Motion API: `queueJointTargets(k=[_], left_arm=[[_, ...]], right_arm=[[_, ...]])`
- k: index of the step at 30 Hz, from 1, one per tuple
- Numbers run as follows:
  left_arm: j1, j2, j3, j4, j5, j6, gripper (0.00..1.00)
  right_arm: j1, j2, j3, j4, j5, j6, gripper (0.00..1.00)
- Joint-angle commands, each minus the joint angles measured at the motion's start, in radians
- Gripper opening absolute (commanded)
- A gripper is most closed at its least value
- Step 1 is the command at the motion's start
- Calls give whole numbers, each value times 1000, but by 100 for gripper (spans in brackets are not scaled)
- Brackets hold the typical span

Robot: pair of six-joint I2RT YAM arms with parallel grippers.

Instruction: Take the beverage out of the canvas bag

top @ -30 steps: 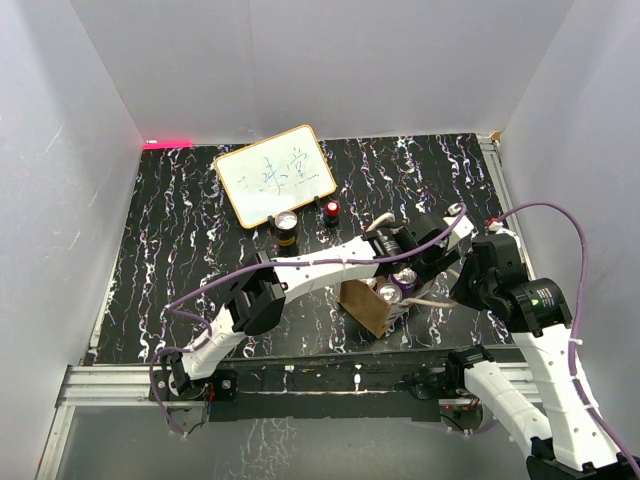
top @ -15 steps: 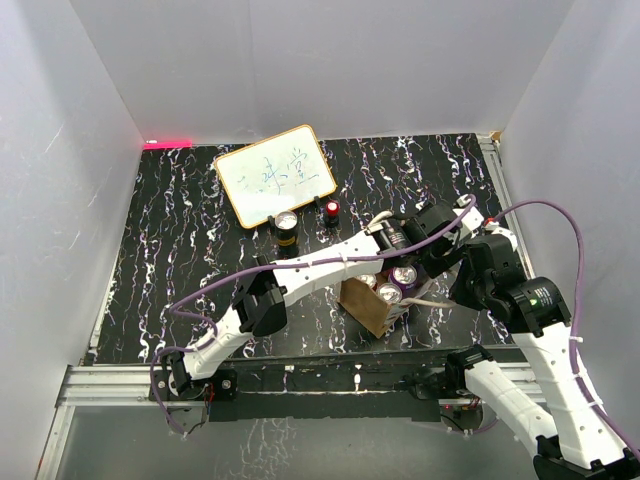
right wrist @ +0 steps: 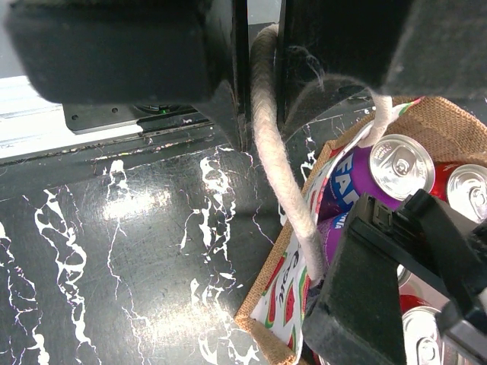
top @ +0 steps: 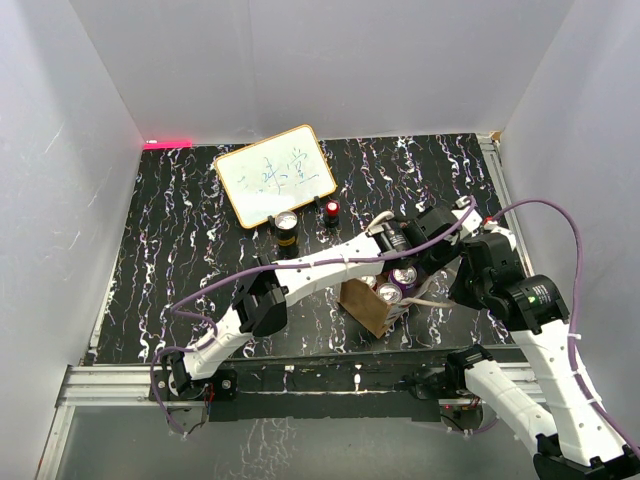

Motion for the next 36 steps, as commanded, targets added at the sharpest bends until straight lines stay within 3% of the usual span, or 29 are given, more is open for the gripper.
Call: queueJointTargets(k=[1, 8, 13, 20, 27, 36], left_arm=[[-9, -14, -70, -37, -11, -9, 63], [-9, -8, -57, -29, 67, -12, 66], [-8, -55, -140, 11, 80, -40, 75], [-4, -28, -142, -13, 100, -110, 82], [0, 32, -87, 15, 100, -78, 74], [0, 66, -65, 18, 101, -58, 74]], right_arm=[[4, -2, 25, 44, 9, 8, 18], [5, -7, 30, 38, 13, 9, 18], [5, -11, 34, 34, 15, 8, 18], [5, -10, 28, 37, 7, 8, 18], [5, -10, 25, 42, -5, 2, 18], [5, -15, 28, 44, -11, -5, 18]])
